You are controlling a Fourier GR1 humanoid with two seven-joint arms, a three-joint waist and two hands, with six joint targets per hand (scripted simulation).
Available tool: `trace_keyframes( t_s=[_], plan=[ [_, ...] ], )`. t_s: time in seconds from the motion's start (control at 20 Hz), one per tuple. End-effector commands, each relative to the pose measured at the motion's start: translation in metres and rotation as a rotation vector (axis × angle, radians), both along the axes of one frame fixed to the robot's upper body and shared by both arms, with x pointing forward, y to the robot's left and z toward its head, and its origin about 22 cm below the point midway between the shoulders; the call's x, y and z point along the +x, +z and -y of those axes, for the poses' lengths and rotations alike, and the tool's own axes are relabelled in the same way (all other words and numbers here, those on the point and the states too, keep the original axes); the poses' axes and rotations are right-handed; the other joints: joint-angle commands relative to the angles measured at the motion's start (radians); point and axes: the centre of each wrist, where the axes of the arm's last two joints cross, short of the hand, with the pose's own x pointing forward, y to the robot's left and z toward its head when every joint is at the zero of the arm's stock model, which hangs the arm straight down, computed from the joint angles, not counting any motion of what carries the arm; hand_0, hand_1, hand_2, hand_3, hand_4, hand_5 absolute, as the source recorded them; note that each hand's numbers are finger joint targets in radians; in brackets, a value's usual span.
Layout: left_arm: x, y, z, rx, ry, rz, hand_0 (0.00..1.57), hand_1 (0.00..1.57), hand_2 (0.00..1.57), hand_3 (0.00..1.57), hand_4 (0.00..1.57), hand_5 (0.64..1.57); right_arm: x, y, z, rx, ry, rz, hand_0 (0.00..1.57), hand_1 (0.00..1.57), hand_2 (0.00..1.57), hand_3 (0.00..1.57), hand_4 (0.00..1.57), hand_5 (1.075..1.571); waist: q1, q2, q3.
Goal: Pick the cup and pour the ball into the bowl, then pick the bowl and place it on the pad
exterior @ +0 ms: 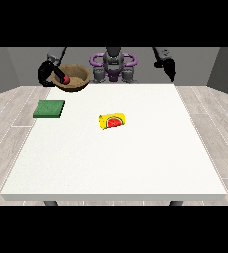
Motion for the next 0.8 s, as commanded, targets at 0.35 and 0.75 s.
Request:
trace_keyframes(
  t_s=[0.35, 0.75],
  plan=[
    [0.009, 0.090, -0.101, -0.039, 0.011, 0.221, 0.00, 0.00, 0.00, 0.00, 1.32, 1.562, -0.045, 0.025, 0.127, -0.052, -0.127, 0.154, 1.57, 1.57, 1.57, 0.00, 0.88, 1.571, 0.097, 0.162, 0.0020],
    [-0.029, 0.129, -0.224, -0.067, 0.105, 0.360, 0.00, 0.00, 0.00, 0.00, 1.23, 1.566, -0.035, 0.035, 0.115, -0.055, -0.103, 0.307, 1.57, 1.57, 1.57, 0.00, 0.79, 1.567, 0.061, 0.291, 0.0001]
  ],
)
